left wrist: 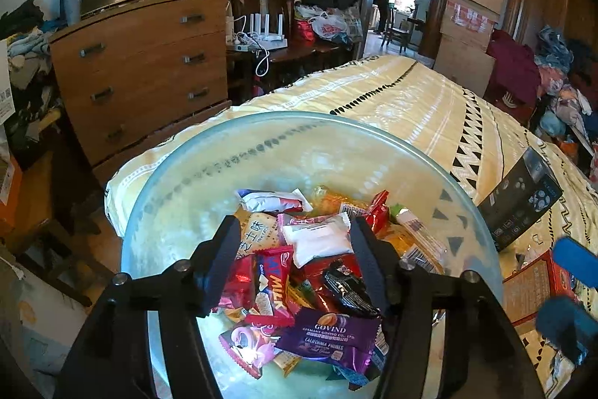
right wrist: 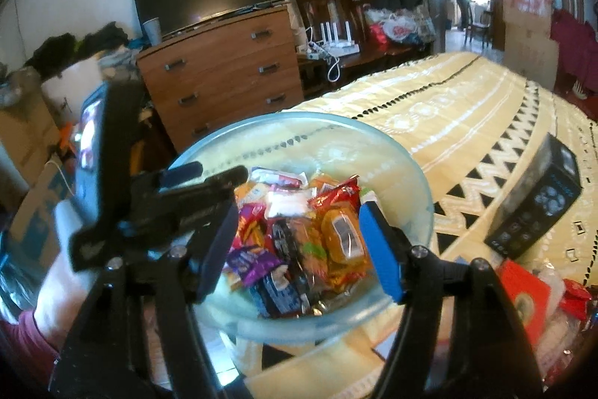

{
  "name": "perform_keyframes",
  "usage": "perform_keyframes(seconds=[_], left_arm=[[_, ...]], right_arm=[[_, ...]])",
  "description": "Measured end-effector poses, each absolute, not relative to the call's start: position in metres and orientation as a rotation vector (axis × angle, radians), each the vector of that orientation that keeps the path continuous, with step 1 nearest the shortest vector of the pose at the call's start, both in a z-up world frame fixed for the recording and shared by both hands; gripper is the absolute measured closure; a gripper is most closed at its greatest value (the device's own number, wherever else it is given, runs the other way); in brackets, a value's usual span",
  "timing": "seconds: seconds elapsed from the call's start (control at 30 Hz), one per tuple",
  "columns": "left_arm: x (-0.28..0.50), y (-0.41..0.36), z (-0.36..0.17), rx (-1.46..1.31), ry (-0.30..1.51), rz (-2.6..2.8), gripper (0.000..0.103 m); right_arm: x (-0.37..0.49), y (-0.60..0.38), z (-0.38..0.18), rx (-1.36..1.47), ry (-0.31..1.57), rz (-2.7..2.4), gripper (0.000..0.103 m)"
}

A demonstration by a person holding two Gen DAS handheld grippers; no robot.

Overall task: Organize snacks
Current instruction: 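Open the left gripper while the right gripper releases the purple packet into the bowl, then move both grippers back over the snack pile on the bed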

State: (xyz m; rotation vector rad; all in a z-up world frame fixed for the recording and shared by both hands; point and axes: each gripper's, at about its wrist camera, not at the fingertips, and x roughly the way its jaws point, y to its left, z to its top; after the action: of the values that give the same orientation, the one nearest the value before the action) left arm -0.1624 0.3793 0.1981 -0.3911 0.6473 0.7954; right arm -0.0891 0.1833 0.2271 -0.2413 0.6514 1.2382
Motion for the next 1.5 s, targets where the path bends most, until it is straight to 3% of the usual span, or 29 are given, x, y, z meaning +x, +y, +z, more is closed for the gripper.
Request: perform_keyframes(seconds=[0.53, 0.73, 0.8, 0.87, 0.9, 1.13, 1.5], left_arm=[[-0.155, 0.326, 0.23, -0.306, 0.608, 0.724, 0.041], [-0.151, 0.262, 0.251, -0.227, 0.5, 0.48, 0.041], [-0.145, 0.233, 0.253, -0.204, 0.492, 0.346, 0.041], [-0.139, 0.209, 0.252, -0.202, 0.486, 0.237, 0.041], [-0.134, 0.194, 0.249, -0.204, 0.492, 0.177, 0.041], [-0.104, 0.169, 0.229, -0.26, 0.568, 0.097, 0.041], [-0.084, 0.19, 0.226, -0.245, 0.577, 0.16, 0.041]], right_arm=[[-0.09, 0.083, 0.217, -0.19, 0.675, 1.141, 0.031], [-0.077, 0.019, 0.18, -0.182, 0.746, 1.041, 0.032], [-0.063, -0.009, 0.159, -0.149, 0.807, 0.978, 0.042], [-0.041, -0.037, 0.137, -0.108, 0.886, 0.919, 0.07], [-0.031, -0.046, 0.131, -0.096, 0.909, 0.896, 0.073], [0.073, -0.069, 0.105, -0.055, 0.987, 0.774, 0.071], [0.244, 0.039, 0.061, -0.143, 1.068, 0.813, 0.058]])
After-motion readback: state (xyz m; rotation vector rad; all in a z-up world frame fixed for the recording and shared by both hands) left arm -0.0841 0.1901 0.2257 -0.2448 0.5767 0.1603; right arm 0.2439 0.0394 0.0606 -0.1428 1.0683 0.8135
